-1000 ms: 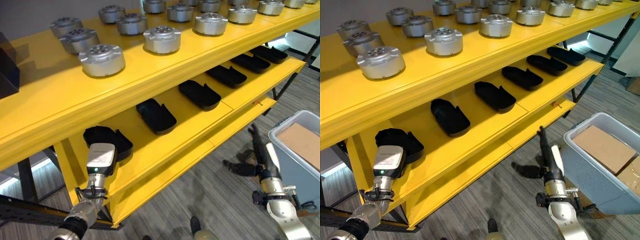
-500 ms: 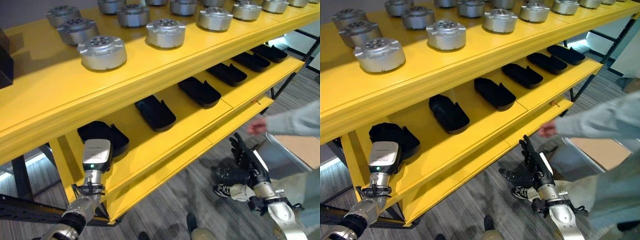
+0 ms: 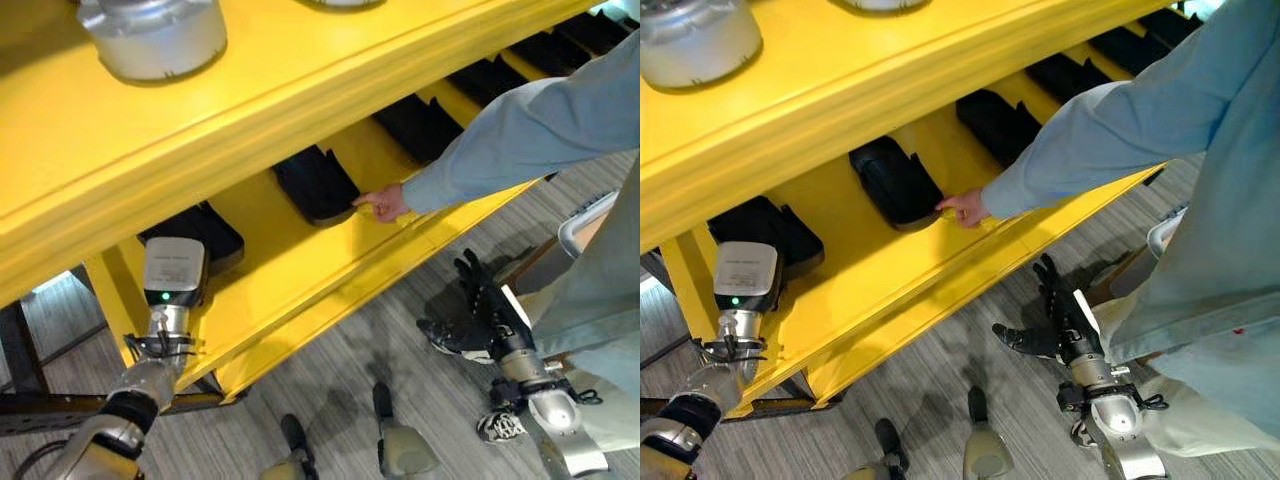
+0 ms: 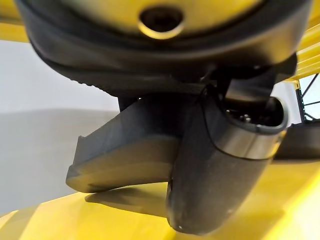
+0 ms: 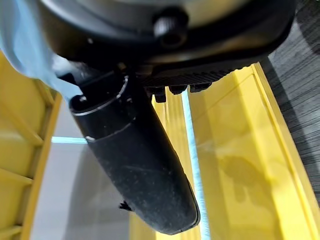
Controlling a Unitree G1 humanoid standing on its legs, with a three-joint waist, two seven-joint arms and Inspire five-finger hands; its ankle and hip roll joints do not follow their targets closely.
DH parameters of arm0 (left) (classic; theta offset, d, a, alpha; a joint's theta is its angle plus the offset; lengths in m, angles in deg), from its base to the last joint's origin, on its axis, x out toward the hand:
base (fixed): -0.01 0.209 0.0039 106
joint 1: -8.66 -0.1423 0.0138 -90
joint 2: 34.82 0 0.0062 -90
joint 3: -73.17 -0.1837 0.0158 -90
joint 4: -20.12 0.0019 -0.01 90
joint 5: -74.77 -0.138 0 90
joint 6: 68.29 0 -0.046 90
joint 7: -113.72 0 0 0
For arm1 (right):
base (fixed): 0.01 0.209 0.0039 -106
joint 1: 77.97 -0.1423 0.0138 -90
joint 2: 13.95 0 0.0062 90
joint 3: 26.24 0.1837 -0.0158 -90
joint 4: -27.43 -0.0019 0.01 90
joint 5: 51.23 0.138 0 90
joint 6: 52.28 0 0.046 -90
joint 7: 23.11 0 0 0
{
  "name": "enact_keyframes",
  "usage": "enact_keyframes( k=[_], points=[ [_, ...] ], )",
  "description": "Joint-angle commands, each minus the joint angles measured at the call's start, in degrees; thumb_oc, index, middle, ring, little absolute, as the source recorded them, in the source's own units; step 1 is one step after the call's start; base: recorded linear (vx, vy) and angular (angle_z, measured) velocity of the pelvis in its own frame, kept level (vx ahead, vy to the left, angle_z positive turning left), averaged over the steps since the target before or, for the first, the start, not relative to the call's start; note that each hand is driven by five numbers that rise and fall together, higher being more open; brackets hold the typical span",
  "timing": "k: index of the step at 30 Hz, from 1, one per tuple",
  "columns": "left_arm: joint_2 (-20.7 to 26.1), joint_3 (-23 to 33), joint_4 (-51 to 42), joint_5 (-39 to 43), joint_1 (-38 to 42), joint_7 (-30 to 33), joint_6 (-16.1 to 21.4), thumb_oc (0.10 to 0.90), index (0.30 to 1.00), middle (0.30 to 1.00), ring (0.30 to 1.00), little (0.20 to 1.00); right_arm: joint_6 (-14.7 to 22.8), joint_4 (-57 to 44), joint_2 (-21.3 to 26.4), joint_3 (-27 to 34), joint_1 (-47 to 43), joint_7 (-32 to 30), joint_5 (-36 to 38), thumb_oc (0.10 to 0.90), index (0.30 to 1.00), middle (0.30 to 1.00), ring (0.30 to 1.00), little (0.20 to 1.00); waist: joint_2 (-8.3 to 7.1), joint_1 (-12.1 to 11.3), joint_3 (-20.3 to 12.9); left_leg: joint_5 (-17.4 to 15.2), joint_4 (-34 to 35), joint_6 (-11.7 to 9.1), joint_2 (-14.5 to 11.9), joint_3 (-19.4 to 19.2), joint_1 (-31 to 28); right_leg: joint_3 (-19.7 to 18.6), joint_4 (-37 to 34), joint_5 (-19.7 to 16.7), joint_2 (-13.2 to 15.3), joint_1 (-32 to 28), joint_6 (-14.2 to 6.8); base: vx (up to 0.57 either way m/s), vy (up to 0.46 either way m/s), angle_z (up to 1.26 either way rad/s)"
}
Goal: Move parts from the plastic box to the shelf.
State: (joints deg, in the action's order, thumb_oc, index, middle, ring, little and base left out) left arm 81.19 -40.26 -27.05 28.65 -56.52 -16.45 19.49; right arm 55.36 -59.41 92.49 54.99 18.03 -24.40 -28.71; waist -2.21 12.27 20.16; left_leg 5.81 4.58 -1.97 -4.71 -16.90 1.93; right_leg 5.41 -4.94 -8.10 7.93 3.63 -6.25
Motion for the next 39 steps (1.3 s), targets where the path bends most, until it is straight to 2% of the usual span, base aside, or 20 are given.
enact_keyframes(
  k=[1,9,19,39],
  points=[
    [1.9,-1.9,6.2,5.9,0.8,-3.7,2.0,0.400,0.300,0.300,0.300,0.300,8.5,-3.7,2.2,1.7,-5.7,-1.8,-0.5,0.900,1.000,1.000,1.000,1.000,-2.14,-0.7,-0.7,-9.9,-10.2,1.2,-1.1,-3.6,2.2,0.3,6.8,7.7,-1.0,2.5,-1.9,-0.04,-0.004,0.04],
    [2.8,-4.2,7.5,6.4,4.3,-5.0,2.6,0.400,0.300,0.300,0.300,0.300,9.2,-3.9,2.4,0.8,-6.3,-3.8,-1.1,0.900,1.000,1.000,1.000,1.000,-2.89,-0.8,1.4,-9.8,-11.0,1.1,-1.3,-2.9,4.3,0.3,7.3,7.7,-1.4,3.9,-1.8,-0.02,-0.016,0.04],
    [1.0,-4.2,8.1,5.0,2.8,-5.3,3.7,0.400,0.300,0.300,0.300,0.300,9.1,-4.0,1.6,1.0,-5.9,-4.3,-1.8,0.900,1.000,1.000,1.000,1.000,-3.29,-1.0,1.8,-10.0,-11.9,1.0,-1.5,-2.6,4.5,0.8,7.6,7.9,-1.3,3.6,-1.6,0.00,-0.003,0.02],
    [-1.9,-5.7,6.8,2.3,-0.8,-6.6,4.4,0.400,0.300,0.300,0.300,0.300,8.6,-4.6,-0.1,1.0,-4.9,-5.2,-3.7,0.900,1.000,1.000,1.000,1.000,-2.73,-1.2,1.2,-10.3,-12.1,0.9,-1.4,-2.5,3.3,1.4,7.4,8.1,-0.8,2.3,-1.6,0.00,0.000,0.00]
  ],
)
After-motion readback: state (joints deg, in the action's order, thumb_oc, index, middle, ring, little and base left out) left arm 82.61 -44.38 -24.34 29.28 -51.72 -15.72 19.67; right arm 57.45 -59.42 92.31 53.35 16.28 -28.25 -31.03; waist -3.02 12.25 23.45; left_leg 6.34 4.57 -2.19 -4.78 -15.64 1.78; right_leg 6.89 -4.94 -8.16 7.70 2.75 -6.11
